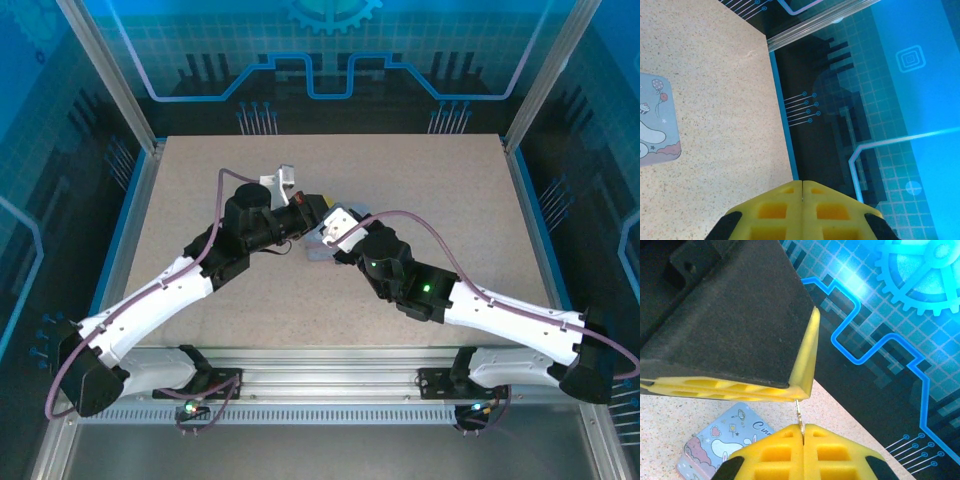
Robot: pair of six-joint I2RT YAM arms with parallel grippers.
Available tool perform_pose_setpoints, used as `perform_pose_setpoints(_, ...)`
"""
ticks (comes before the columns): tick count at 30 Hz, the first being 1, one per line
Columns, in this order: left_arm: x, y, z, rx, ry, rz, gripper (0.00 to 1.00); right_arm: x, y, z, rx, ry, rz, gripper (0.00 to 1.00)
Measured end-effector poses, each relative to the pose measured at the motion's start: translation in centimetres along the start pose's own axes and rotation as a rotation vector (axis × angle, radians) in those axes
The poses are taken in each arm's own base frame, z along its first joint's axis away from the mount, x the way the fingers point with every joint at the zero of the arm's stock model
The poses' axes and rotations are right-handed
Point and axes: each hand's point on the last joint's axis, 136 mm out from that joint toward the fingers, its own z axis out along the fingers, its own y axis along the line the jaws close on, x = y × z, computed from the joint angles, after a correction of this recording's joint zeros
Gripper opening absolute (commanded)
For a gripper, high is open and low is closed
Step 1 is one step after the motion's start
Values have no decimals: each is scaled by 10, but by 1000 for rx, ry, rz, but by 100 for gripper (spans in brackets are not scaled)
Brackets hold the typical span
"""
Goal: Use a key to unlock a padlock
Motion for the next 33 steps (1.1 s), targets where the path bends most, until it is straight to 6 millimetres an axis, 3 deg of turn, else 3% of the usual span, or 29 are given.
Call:
perform_pose_setpoints(3,0,0,0,0,0,0,0,0,0,0,2,1,0,1)
perform_pose_setpoints(4,0,0,0,0,0,0,0,0,0,0,2,1,0,8)
perform_pose_setpoints(9,0,0,0,-1,-2,5,0,1,0,0,1,4,7,26)
perform_pose_setpoints(14,-2,2,0,-7,-9,29,0,4,-4,-4,-6,14,54,29)
perform_pose_setpoints(19,-7,5,-1,-17,-20,68,0,10,-21,-13,-12,22,152,33)
perform_pose_setpoints(23,-12,9,-2,-27,-30,116,0,18,-35,-19,-46,43,269,38)
perform_pose_setpoints(25,-14,10,-2,-33,-32,143,0,24,-42,-18,-77,64,346,46)
perform_pose_setpoints(30,-16,14,-3,-45,-31,219,0,45,-52,-7,-202,123,627,46)
perform_pose_setpoints(33,-14,13,-3,-34,-15,247,0,50,-48,-2,-300,133,786,46)
